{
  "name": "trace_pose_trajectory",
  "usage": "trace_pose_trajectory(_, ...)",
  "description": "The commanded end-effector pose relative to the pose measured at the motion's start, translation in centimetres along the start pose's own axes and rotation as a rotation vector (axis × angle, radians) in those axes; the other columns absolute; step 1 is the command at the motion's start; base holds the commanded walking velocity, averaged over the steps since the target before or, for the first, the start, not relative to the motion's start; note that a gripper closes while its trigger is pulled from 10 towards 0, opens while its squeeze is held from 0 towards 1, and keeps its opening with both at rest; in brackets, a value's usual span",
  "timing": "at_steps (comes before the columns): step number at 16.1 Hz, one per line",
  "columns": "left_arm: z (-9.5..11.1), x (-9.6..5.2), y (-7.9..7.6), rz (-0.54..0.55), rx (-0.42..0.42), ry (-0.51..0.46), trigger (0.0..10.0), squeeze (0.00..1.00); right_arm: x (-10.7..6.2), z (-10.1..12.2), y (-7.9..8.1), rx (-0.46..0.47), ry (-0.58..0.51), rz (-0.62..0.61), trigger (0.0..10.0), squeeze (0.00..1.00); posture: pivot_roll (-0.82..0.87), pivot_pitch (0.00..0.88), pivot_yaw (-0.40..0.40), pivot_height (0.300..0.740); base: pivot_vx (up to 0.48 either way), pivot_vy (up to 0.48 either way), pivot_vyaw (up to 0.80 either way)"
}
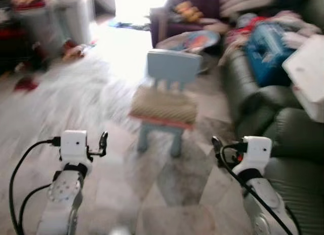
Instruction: Move the pillow to the sofa
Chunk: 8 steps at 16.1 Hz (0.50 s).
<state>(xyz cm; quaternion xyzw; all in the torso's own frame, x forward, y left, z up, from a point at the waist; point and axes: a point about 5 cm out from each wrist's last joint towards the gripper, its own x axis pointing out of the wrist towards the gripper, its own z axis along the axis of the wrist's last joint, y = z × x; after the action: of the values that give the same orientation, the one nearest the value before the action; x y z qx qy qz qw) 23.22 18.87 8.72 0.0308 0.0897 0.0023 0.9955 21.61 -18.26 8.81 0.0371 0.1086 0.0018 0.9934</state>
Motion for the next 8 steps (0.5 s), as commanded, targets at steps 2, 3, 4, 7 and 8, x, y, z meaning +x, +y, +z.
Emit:
trace_pose_trajectory(2, 0.5, 0.4, -0.9, -0.025, -0.012, -0.004, 10.0, 0.0, 0.3, -0.3, -1.3, -0.02, 0.018, -0.041, 10.0, 0.0, 0.0, 0.0, -0.026, 0.74, 0.437, 0.0, 0.0)
trace_pose_trajectory(3, 0.5, 0.6, -1.0, -0.026, -0.012, 0.001, 10.0, 0.0, 1.0, -0.1, -1.5, -0.026, 0.013, -0.043, 10.0, 0.0, 0.0, 0.0, -0.026, 0.74, 0.428, 0.0, 0.0)
trace_pose_trajectory(4, 0.6, 0.7, -1.0, -0.025, -0.016, 0.003, 10.0, 0.0, 1.3, 0.0, -1.7, -0.029, 0.01, -0.051, 10.0, 0.0, 0.0, 0.0, -0.027, 0.74, 0.424, 0.0, 0.0)
trace_pose_trajectory(7, 0.5, 1.0, -1.3, -0.025, -0.028, 0.024, 10.0, 0.0, 1.7, 0.0, -2.0, -0.044, 0.011, -0.055, 10.0, 0.0, 0.0, 0.0, -0.029, 0.74, 0.33, 0.348, 0.0)
trace_pose_trajectory(8, 0.4, 1.0, -1.3, -0.024, -0.025, 0.03, 10.0, 0.0, 1.7, -0.1, -2.1, -0.045, 0.012, -0.055, 10.0, 0.0, 0.0, 0.0, -0.031, 0.74, 0.296, 0.379, 0.0)
